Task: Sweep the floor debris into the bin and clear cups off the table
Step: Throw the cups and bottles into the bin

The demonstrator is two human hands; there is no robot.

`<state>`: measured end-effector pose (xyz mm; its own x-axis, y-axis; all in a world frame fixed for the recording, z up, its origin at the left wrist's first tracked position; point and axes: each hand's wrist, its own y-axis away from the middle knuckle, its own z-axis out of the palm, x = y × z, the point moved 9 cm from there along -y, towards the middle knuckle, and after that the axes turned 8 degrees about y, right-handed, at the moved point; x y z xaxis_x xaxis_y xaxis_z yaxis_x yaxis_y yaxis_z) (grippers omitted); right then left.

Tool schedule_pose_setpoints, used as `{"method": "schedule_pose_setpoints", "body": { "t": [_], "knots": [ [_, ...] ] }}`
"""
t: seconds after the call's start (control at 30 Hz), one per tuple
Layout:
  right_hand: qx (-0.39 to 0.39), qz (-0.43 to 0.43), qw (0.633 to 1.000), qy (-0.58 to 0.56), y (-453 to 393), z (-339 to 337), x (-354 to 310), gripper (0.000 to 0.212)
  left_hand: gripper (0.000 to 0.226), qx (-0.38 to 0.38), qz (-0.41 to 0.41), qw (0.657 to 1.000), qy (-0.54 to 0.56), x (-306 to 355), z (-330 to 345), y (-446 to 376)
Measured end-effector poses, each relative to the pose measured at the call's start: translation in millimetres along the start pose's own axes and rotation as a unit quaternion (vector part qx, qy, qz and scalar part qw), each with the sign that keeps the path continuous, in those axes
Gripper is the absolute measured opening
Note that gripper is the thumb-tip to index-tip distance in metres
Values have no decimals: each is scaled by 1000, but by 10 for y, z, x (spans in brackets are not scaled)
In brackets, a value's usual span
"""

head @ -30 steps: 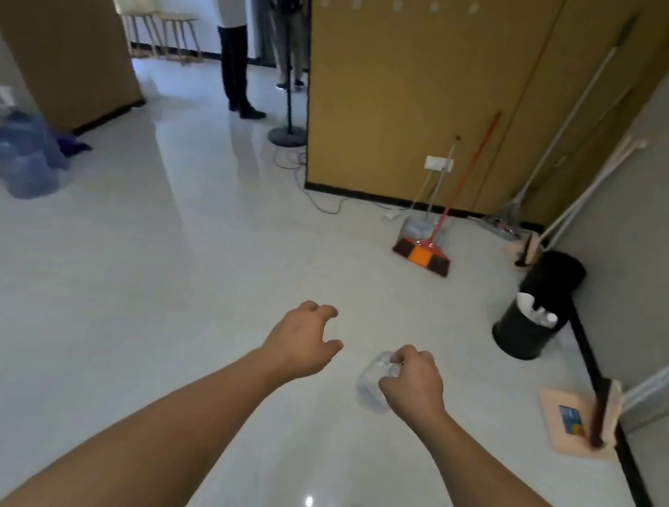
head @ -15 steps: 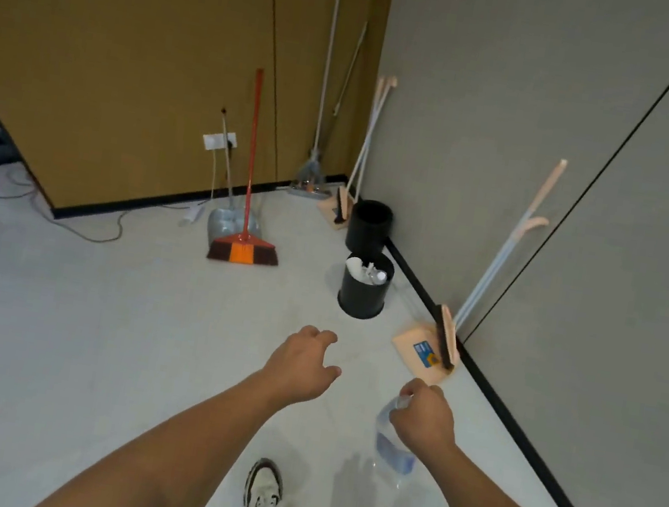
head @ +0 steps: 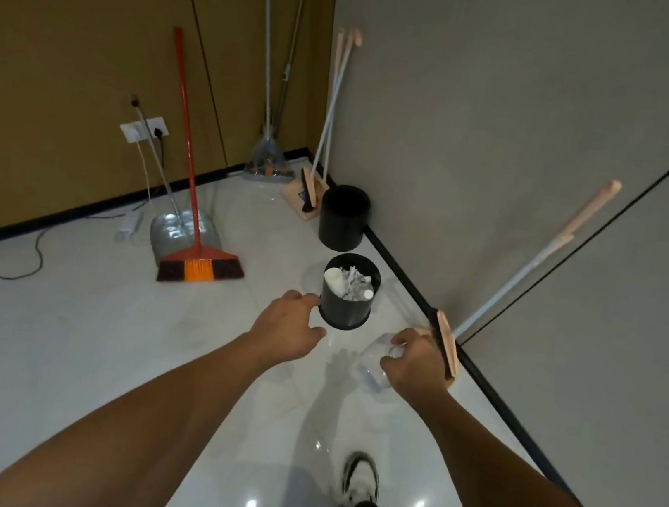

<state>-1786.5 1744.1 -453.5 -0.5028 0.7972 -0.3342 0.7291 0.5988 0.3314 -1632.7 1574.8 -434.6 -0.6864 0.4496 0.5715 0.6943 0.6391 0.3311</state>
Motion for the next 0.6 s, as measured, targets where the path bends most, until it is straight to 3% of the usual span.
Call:
{"method": "schedule_pose_setpoints", "body": {
  "t": [0.27,0.43,0.6],
  "knots": [
    [-28,-42,998,38,-2038,-98,-512,31,60,4,-52,999,4,-185,-277,-1687],
    [-73,11,997,12,-3283,80,-507,35,62,-64,-118,991,13,-227,-171,-2584],
    [-105,37,994,-2,-4332,412,-506,38,57,-57,-144,987,35,-238,-162,-3496]
  ]
}}
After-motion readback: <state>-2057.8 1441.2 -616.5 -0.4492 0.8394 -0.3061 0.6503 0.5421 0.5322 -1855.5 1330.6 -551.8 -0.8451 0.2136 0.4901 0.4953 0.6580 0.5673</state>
